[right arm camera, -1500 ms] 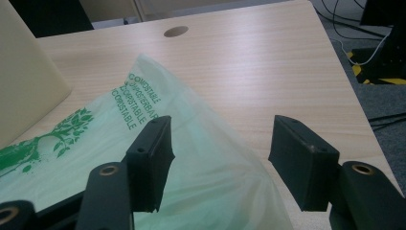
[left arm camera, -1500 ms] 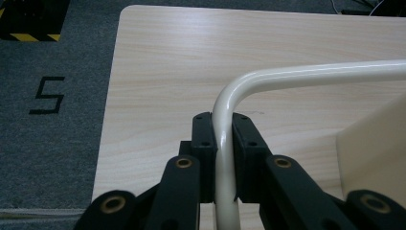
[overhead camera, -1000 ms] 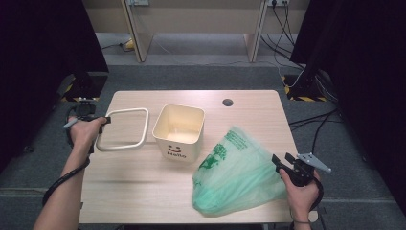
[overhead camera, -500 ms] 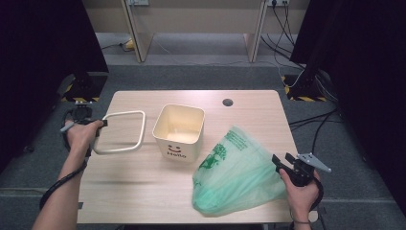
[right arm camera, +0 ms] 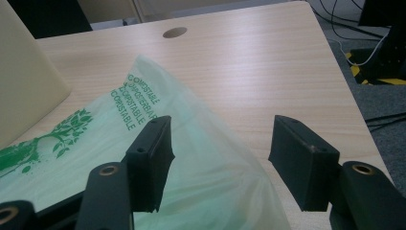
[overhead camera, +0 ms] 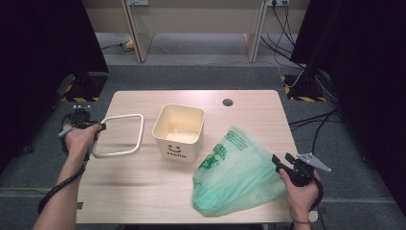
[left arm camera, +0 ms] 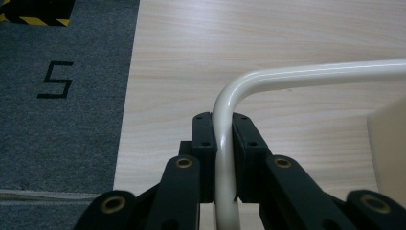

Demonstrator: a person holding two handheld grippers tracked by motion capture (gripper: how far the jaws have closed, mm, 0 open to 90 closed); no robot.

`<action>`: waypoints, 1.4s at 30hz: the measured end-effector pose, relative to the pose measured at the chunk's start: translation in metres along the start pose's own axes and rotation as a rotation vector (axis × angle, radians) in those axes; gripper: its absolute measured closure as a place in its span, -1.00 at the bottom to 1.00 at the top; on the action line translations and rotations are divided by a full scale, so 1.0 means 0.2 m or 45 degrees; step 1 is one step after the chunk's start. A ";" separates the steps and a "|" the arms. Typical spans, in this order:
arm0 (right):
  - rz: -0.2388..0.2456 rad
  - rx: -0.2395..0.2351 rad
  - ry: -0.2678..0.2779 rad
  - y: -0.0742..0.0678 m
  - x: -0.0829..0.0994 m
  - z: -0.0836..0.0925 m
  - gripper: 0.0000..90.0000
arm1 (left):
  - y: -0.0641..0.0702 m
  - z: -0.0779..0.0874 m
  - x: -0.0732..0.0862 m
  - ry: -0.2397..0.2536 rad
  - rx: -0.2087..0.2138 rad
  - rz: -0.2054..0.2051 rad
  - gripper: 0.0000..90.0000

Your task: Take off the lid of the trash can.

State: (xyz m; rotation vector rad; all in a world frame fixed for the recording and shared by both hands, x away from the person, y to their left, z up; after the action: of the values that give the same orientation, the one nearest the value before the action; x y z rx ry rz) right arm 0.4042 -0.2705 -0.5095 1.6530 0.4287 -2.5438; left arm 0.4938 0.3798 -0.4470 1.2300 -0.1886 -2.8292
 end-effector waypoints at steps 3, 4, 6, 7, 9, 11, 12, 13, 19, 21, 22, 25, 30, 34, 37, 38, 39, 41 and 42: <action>0.000 0.000 0.000 0.00 0.00 0.00 -0.11 | -0.01 0.00 0.01 0.000 -0.002 0.008 0.80; 0.000 0.000 0.000 0.00 0.00 0.00 -0.11 | -0.01 0.00 0.01 0.000 -0.002 0.008 0.80; -0.001 -0.001 0.000 0.00 0.00 0.00 -0.11 | -0.02 0.00 0.02 0.000 -0.002 0.009 0.80; 0.000 -0.001 0.000 0.00 0.00 0.00 -0.11 | -0.02 0.00 0.03 -0.001 -0.003 0.011 0.80; -0.001 -0.001 0.000 0.00 0.00 0.00 -0.11 | -0.03 0.00 0.03 -0.003 -0.004 0.013 0.80; 0.000 0.000 0.000 0.00 0.00 0.00 -0.11 | -0.04 0.01 0.04 -0.003 -0.006 0.017 0.80; 0.000 -0.001 0.000 0.00 0.00 0.00 -0.11 | -0.04 0.01 0.04 -0.002 -0.007 0.019 0.80; -0.001 -0.001 0.000 0.00 0.00 0.00 -0.11 | -0.04 0.01 0.04 -0.004 -0.007 0.016 0.80; 0.000 -0.001 -0.002 0.00 0.00 0.00 -0.11 | -0.05 0.01 0.05 -0.001 -0.008 0.026 0.80; 0.000 -0.001 0.000 0.00 0.00 0.00 -0.11 | -0.06 0.01 0.06 -0.006 -0.011 0.023 0.80; -0.001 -0.001 0.001 0.00 0.00 0.00 -0.11 | -0.06 0.01 0.07 -0.005 -0.011 0.024 0.80; -0.002 -0.001 0.001 0.00 0.00 0.00 -0.11 | -0.07 0.01 0.08 -0.007 -0.012 0.026 0.80; -0.004 -0.001 -0.004 0.00 0.00 0.00 -0.11 | -0.07 0.02 0.10 -0.009 -0.013 0.024 0.80; -0.005 -0.001 -0.004 0.00 0.00 0.00 -0.11 | -0.08 0.02 0.11 -0.011 -0.015 0.024 0.80; -0.005 -0.001 -0.003 0.00 0.00 0.00 -0.11 | -0.09 0.02 0.13 -0.010 -0.015 0.025 0.80; -0.004 -0.001 -0.004 0.00 0.00 0.00 -0.11 | -0.08 0.02 0.13 -0.010 -0.014 0.025 0.80; -0.003 -0.001 -0.004 0.00 0.00 0.00 -0.11 | -0.08 0.02 0.14 -0.011 -0.012 0.022 0.80; -0.003 -0.001 -0.004 0.00 0.00 0.00 -0.11 | -0.08 0.02 0.14 -0.010 -0.010 0.024 0.80; -0.004 -0.001 -0.004 0.00 0.00 0.00 -0.11 | -0.08 0.02 0.15 -0.011 -0.010 0.023 0.80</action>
State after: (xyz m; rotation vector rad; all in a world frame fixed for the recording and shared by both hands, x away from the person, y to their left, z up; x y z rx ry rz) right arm 0.4045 -0.2699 -0.5104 1.6490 0.4320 -2.5476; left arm 0.4708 0.3934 -0.4672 1.2087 -0.1873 -2.8176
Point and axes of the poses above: each handheld gripper's, and its own axes: z roughly backward along the jaws, x roughly out of its underside, y roughly to its right, the point moved 6 cm from there along -z, roughly forward along the jaws, and after that the axes turned 4 degrees about y, right-handed, at the moved point
